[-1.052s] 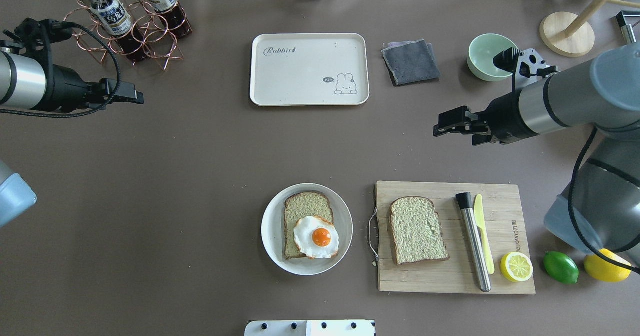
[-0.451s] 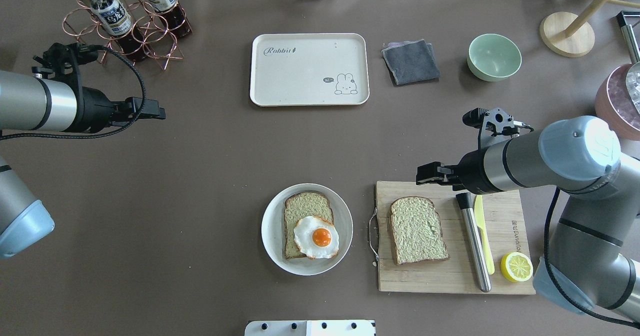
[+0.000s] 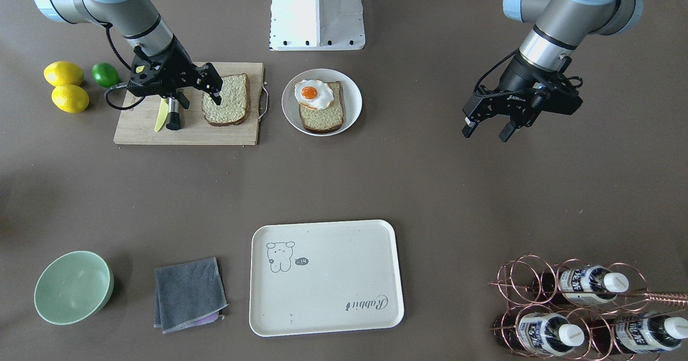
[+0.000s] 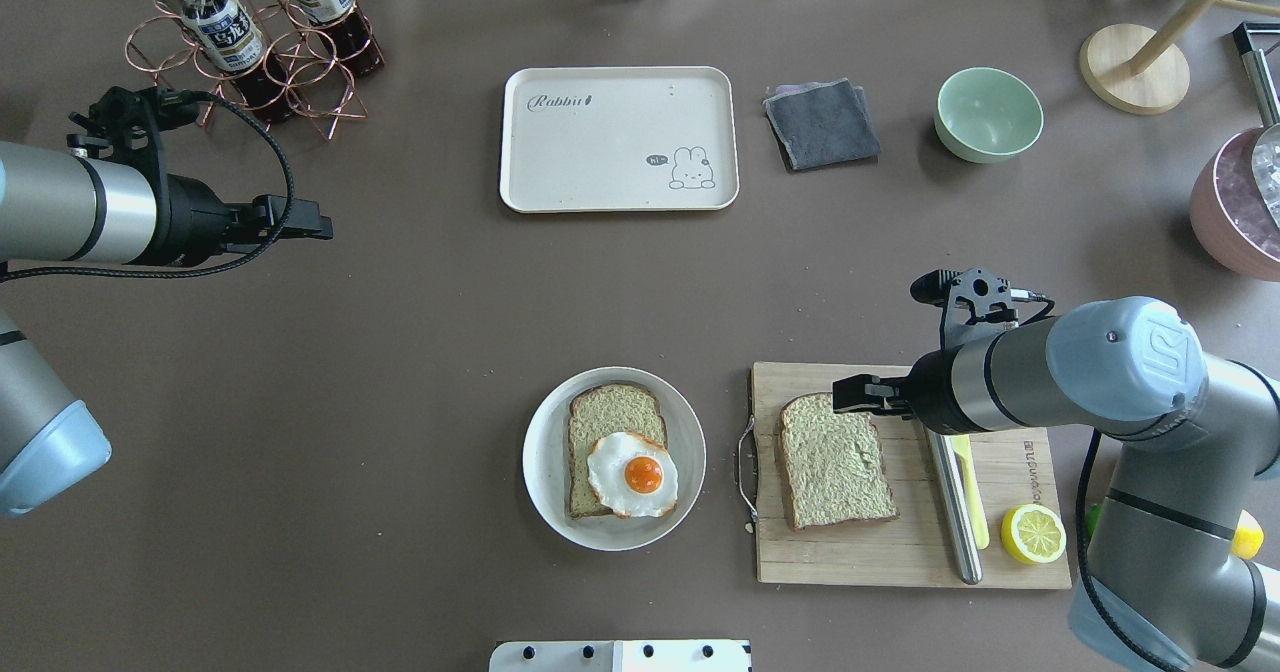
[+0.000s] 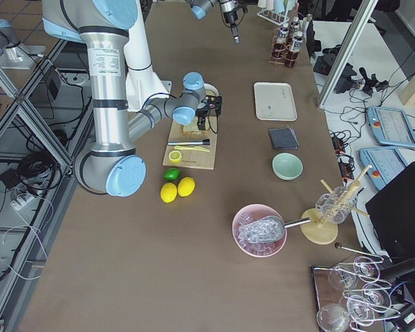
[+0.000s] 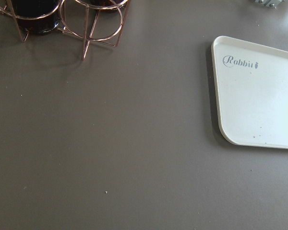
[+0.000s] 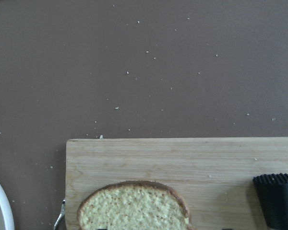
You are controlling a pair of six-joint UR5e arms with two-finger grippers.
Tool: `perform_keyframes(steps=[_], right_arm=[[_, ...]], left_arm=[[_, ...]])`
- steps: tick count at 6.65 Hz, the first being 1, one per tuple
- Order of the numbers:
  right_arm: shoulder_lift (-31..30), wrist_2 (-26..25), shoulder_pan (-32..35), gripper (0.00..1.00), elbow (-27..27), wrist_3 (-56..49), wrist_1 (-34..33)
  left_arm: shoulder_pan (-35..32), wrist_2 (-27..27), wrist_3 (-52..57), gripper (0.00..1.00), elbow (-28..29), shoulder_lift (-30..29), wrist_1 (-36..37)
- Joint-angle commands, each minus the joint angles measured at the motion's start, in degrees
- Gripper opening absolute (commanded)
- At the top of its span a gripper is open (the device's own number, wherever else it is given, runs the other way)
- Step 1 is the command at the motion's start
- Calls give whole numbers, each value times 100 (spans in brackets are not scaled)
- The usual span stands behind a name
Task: Make sandwich and place on tray
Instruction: 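Lower the right gripper and grasp the bread slice on the cutting board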
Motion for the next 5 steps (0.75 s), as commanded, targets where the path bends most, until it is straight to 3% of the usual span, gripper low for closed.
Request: perform_keyframes(steps=[1, 3, 4, 5], right_arm=[[-36, -187, -155, 82, -152, -5, 3], [-27, -241, -234, 74, -188, 30, 12], [-18, -311, -330, 65, -188, 100, 12], [-18, -451, -435, 64, -188, 136, 12]], left_arm=[[0, 0, 9, 97, 3, -3, 0], [0, 0, 0, 97, -14, 6, 0], [0, 0, 0, 97, 3, 6, 0], [0, 0, 9, 97, 21, 6, 0]])
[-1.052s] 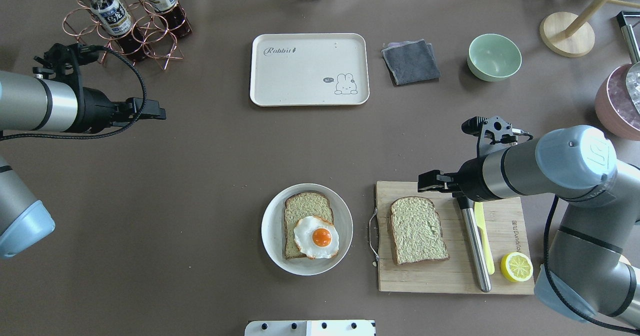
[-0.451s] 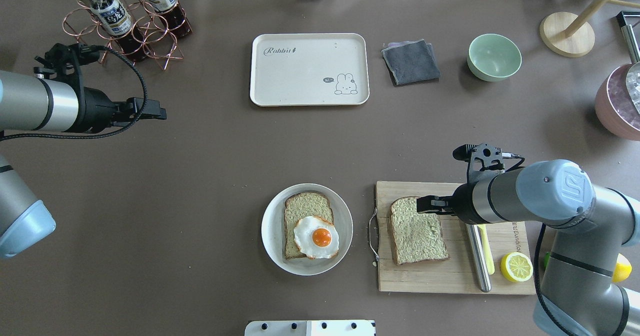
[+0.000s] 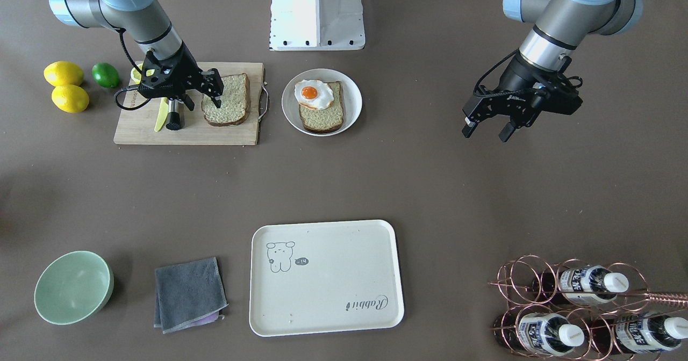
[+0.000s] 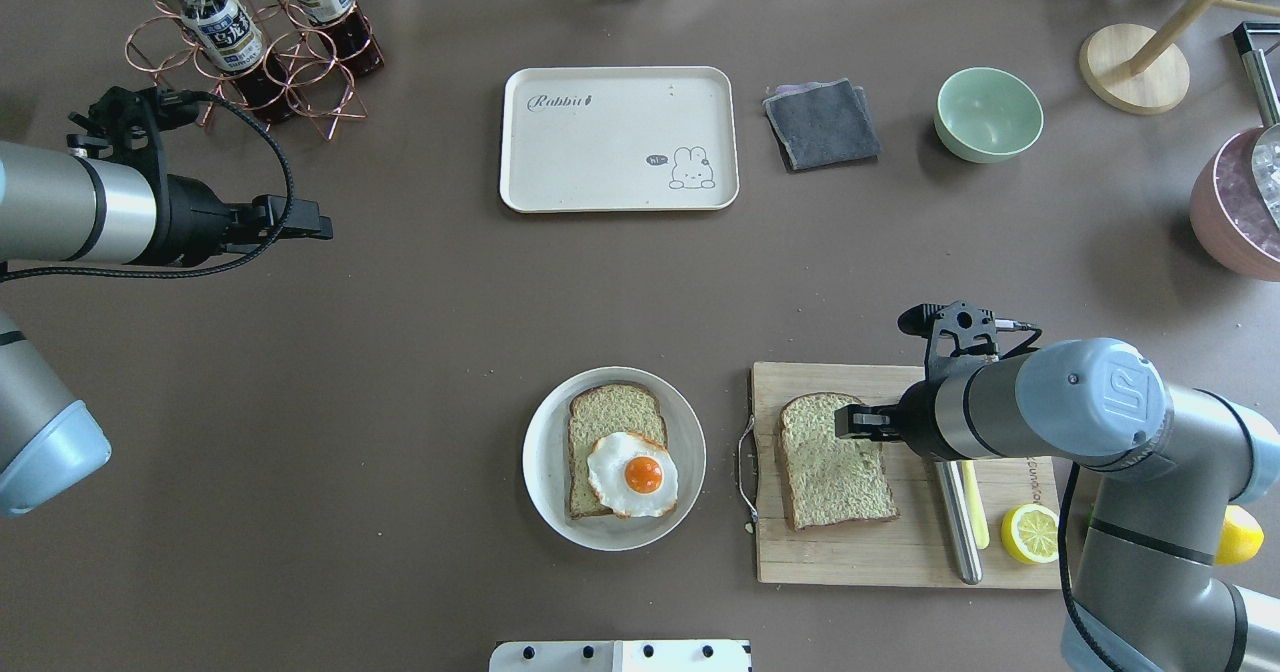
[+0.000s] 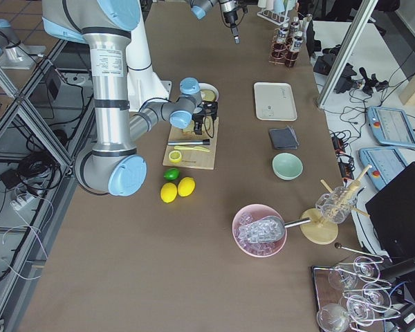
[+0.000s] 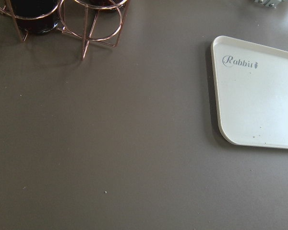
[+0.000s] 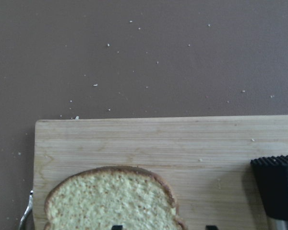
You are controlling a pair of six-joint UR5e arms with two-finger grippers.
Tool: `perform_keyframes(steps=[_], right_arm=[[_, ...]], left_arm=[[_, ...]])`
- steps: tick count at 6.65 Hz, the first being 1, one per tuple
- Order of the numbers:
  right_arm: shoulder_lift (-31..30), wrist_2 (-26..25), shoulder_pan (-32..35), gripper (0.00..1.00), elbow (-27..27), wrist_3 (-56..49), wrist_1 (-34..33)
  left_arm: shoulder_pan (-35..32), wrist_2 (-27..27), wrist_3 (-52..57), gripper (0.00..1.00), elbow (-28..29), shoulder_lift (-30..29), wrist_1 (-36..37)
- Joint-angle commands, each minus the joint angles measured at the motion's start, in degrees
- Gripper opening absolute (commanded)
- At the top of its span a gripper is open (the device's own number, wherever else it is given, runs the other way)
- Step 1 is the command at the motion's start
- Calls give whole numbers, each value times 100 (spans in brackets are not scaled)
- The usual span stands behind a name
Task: Make sandwich and place on tray
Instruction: 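Lower the right gripper and grasp the bread slice on the cutting board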
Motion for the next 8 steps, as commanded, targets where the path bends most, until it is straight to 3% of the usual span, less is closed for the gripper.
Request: perform_keyframes(steps=[1, 3, 4, 5, 6, 8], right_arm=[[-5, -147, -138, 64, -4, 49, 0], [-14, -147, -165, 65, -39, 49, 0], [-5, -138, -165, 56, -126, 49, 0], [-5, -138, -165, 10, -127, 49, 0], [38, -147, -165, 0, -109, 49, 0], [13, -68, -69, 0, 214, 242, 0]], left_arm=[[0, 0, 7, 97, 16, 1, 0], [0, 0, 15, 97, 16, 1, -9], [0, 0, 24, 97, 16, 1, 0], [0, 0, 24, 97, 8, 1, -9], [0, 0, 33, 97, 8, 1, 0], [0, -9, 42, 95, 25, 1, -9]])
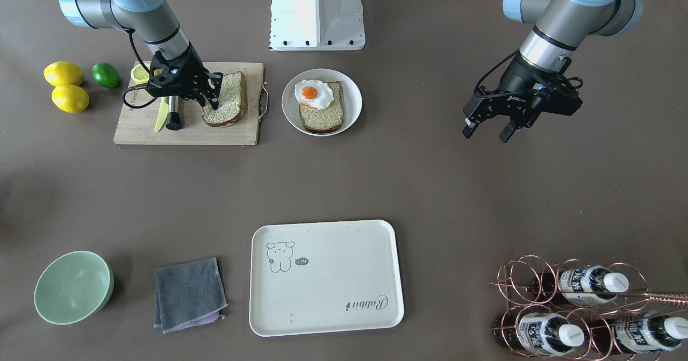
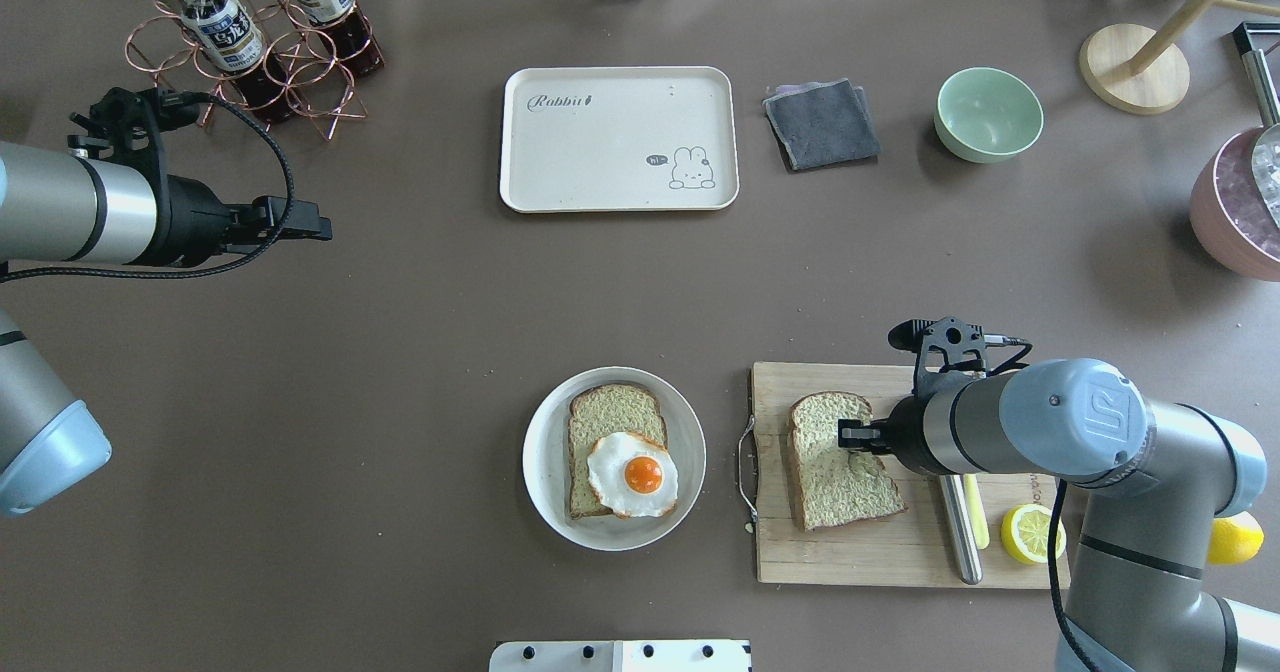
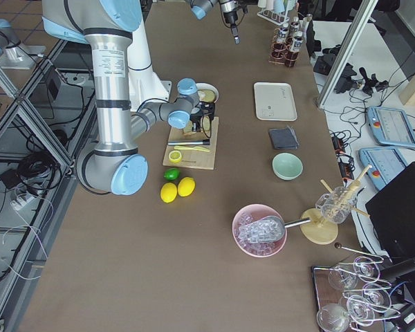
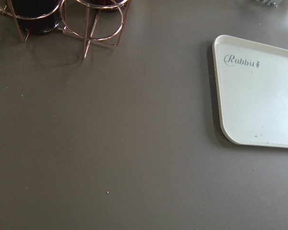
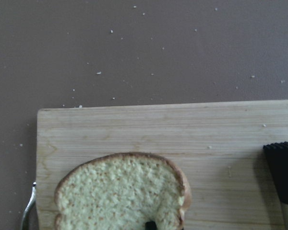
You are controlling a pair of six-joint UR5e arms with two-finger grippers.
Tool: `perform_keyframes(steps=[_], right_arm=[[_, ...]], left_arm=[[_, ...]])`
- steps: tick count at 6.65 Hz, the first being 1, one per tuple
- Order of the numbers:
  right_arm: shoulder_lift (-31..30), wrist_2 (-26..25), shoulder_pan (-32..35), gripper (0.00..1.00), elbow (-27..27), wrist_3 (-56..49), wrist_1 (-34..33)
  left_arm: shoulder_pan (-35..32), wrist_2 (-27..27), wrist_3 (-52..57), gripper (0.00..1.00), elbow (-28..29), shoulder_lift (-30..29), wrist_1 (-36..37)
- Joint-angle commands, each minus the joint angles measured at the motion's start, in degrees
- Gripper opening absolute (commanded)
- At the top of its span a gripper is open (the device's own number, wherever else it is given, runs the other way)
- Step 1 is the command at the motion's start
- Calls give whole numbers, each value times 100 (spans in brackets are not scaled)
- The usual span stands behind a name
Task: Make sandwich and place on tray
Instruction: 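Carry the bread slice with the right gripper onto the egg-topped bread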
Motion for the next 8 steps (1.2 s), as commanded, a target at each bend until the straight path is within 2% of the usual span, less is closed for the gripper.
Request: perform_keyframes(steps=[1, 3, 4, 5, 6, 7, 8], right_arm=[[-9, 123, 149, 0, 244, 96, 54], [-9, 692, 595, 0, 201, 174, 867], [208, 730, 598, 0, 79, 610, 1411], [942, 713, 537, 0, -366, 910, 1443], [1253, 660, 362, 0, -614, 965, 1434], [1274, 555, 99, 0, -617, 940, 1434], [1448, 145, -260, 0, -617, 931, 1286]], left_arm=[[0, -7, 4, 94, 26, 0, -6], [0, -15, 13, 93, 53, 0, -6], [0, -7, 13, 93, 114, -9, -6], [0, -7, 13, 93, 141, -17, -15], [0, -7, 13, 93, 141, -17, -23], [0, -7, 13, 93, 141, -9, -23], [0, 2, 13, 93, 141, -9, -23]])
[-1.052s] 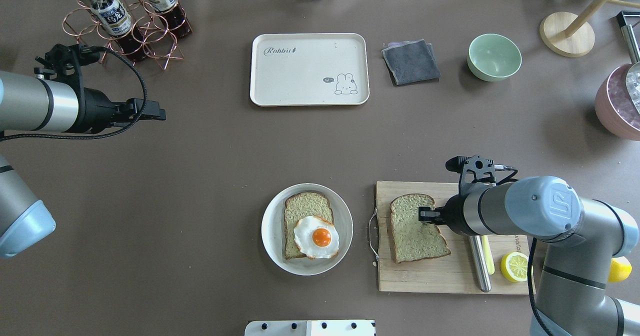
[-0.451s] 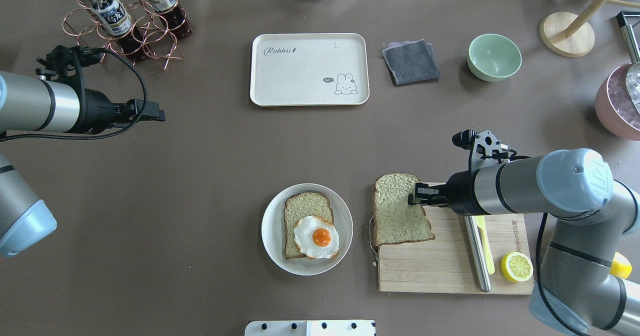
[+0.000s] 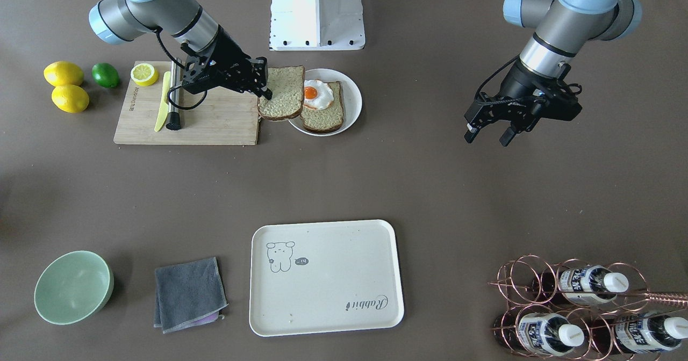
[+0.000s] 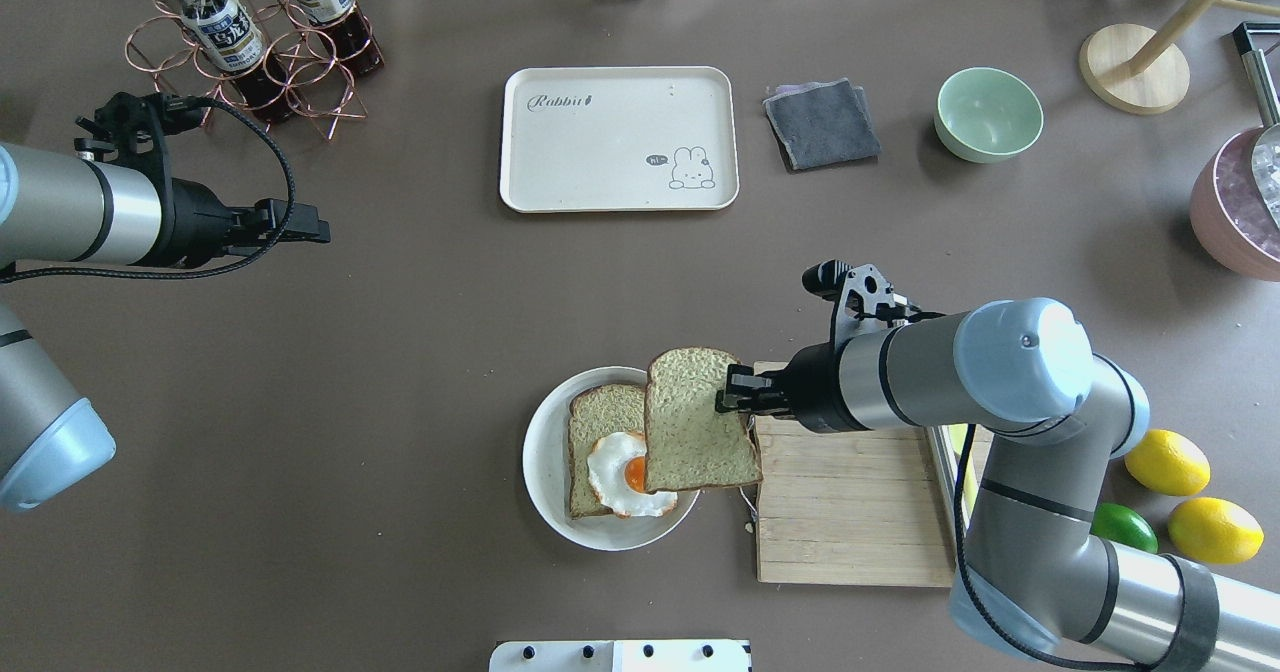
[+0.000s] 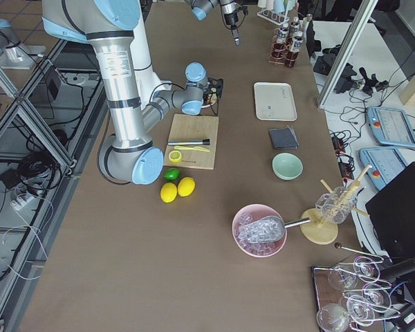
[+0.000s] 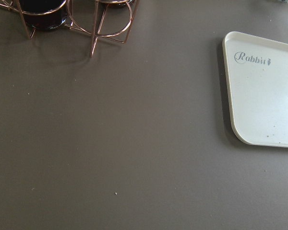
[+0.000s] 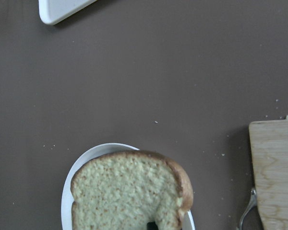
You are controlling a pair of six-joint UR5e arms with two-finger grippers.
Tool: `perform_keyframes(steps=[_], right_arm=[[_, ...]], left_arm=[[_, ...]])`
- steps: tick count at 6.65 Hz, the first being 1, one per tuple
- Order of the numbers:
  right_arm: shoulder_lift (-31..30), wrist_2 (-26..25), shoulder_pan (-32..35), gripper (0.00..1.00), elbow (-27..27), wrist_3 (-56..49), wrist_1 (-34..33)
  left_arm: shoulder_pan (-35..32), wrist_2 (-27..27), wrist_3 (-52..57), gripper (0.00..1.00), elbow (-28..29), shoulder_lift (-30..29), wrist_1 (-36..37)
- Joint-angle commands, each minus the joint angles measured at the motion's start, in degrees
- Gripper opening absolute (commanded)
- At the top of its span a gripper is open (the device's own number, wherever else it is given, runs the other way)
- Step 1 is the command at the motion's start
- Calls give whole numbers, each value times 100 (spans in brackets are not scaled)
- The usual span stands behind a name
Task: Make sandwich and place on tray
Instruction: 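Carry the bread slice with the right gripper onto the egg-topped bread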
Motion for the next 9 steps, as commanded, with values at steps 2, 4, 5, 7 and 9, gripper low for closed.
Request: perform_keyframes(steps=[2, 4, 5, 7, 9], right_arm=[[735, -825, -687, 0, -143, -13, -801], [798, -843, -705, 0, -353, -30, -794], [851, -878, -705, 0, -485, -30, -785], [851, -922, -740, 0, -626, -39, -759], [842, -931, -732, 44, -627, -39, -759]], left_arm=[[0, -2, 0, 93, 37, 12, -10], [0, 6, -9, 94, 38, 12, -19], [0, 6, -9, 94, 38, 12, -19], [0, 6, -9, 94, 82, 3, -27], [18, 6, 0, 94, 90, -6, -27]])
